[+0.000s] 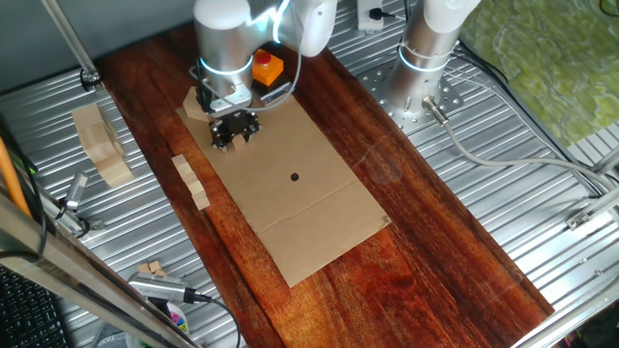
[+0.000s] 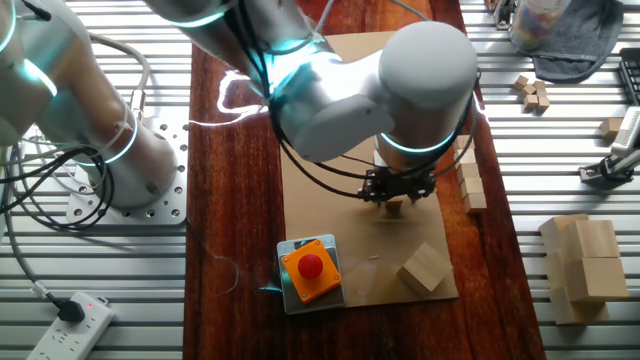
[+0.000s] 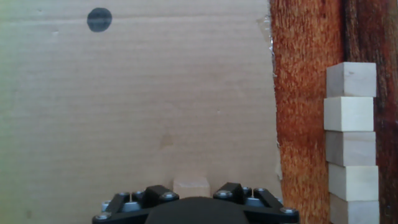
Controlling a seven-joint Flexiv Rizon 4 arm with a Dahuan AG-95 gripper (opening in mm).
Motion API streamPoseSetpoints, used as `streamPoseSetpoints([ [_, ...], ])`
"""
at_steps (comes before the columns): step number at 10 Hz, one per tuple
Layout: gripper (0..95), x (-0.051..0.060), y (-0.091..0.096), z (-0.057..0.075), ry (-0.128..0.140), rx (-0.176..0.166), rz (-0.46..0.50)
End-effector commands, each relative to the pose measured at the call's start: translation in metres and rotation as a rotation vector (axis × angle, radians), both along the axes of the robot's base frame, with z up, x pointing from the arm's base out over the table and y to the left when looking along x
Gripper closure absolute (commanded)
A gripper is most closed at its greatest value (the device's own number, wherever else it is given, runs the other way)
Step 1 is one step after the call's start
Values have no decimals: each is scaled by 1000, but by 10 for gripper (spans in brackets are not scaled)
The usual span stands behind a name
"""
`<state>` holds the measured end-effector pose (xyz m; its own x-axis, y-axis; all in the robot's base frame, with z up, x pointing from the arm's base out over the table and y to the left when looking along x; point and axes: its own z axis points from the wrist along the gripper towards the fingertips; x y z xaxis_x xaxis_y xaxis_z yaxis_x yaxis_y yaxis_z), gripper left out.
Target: Stack the blocks into a pyramid shape
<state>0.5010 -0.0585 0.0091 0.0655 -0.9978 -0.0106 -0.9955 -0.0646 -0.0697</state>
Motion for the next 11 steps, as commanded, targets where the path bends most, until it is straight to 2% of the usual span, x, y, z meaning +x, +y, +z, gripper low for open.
streamPoseSetpoints([
  [1,380,-2,-2,1,-15,-13,-4],
  [5,380,-2,0,7,-7,-13,-2],
  [6,380,-3,1,12,-7,-23,-1],
  [11,380,-3,2,18,-3,-26,-4],
])
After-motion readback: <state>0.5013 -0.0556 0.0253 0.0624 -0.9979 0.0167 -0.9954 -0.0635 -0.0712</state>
